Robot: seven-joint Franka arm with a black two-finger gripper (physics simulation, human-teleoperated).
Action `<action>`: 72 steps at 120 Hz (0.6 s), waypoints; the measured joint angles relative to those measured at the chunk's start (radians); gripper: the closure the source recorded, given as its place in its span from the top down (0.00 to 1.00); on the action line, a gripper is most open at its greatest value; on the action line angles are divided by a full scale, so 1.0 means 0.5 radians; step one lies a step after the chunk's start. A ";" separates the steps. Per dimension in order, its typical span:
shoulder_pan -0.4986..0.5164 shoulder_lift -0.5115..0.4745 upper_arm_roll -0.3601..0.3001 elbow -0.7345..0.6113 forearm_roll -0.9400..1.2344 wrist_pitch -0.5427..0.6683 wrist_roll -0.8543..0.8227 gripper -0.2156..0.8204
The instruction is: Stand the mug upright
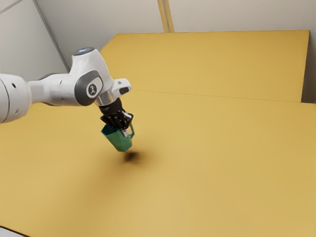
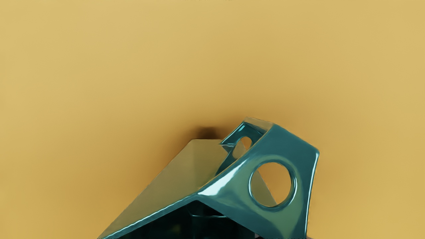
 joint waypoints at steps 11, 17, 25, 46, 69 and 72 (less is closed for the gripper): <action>-0.023 -0.014 0.002 -0.043 0.145 0.070 -0.011 0.03; -0.034 -0.017 0.003 -0.063 0.190 0.099 -0.017 0.03; -0.048 -0.025 0.003 -0.101 0.226 0.128 -0.028 0.03; -0.082 -0.005 0.002 -0.136 0.263 0.174 -0.053 0.03; -0.095 0.077 -0.003 -0.140 0.264 0.227 -0.074 0.04; -0.092 0.087 -0.004 -0.140 0.263 0.233 -0.076 0.04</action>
